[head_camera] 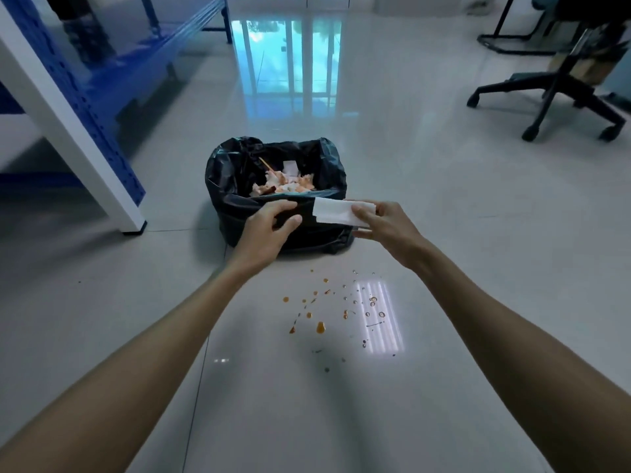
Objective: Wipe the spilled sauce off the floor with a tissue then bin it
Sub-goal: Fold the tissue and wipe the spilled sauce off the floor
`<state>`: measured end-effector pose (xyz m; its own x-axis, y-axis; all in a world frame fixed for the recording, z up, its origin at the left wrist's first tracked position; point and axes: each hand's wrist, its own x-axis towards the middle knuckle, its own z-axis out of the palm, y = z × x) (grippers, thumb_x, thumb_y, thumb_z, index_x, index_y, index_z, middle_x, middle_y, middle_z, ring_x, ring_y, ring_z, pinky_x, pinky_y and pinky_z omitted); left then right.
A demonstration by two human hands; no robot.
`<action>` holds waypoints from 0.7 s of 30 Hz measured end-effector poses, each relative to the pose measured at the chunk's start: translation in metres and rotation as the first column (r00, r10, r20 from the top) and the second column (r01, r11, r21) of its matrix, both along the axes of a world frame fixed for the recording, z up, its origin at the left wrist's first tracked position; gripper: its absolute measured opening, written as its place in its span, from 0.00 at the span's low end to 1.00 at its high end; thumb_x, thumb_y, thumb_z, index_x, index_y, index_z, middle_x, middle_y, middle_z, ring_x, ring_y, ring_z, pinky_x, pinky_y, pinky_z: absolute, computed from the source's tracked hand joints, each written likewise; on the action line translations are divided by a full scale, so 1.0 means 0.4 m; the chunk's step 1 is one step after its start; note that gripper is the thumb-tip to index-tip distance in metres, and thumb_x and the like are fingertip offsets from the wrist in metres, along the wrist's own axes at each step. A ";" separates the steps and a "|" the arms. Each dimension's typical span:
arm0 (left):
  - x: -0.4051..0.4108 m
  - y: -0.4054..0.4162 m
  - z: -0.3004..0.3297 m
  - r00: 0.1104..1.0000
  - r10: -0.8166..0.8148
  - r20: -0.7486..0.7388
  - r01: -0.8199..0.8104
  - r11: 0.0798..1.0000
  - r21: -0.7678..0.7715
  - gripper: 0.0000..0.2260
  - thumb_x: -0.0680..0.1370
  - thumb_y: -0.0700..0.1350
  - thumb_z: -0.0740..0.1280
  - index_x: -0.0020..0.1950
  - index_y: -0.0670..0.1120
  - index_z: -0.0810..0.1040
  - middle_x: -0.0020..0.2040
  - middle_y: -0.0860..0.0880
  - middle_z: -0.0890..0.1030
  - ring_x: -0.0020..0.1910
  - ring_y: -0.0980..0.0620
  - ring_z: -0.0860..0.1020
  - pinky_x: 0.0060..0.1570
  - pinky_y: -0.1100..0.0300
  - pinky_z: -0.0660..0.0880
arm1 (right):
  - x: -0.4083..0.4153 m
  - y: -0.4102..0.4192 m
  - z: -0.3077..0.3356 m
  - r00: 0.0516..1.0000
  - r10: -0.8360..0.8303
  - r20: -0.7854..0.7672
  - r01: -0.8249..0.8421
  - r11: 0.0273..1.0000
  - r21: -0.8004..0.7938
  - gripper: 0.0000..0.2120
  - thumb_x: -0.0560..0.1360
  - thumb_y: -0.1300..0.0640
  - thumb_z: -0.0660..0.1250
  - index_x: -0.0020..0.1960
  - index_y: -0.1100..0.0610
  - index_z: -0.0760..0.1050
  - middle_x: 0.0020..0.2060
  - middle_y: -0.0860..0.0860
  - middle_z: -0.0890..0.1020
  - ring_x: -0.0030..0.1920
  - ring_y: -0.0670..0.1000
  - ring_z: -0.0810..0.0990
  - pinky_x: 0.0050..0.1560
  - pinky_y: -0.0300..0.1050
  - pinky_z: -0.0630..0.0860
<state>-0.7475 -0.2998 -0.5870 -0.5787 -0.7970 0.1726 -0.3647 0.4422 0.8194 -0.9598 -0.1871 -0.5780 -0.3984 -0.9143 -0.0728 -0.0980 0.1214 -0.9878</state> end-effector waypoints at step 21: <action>0.231 0.138 -0.601 0.814 0.098 0.573 0.034 0.976 -0.215 0.27 0.82 0.56 0.40 0.80 0.49 0.41 0.81 0.53 0.43 0.79 0.60 0.40 0.78 0.55 0.43 | -0.025 0.274 -0.608 0.322 0.263 -0.909 0.292 0.886 0.360 0.21 0.74 0.66 0.58 0.67 0.65 0.71 0.64 0.62 0.78 0.68 0.66 0.72 0.62 0.69 0.70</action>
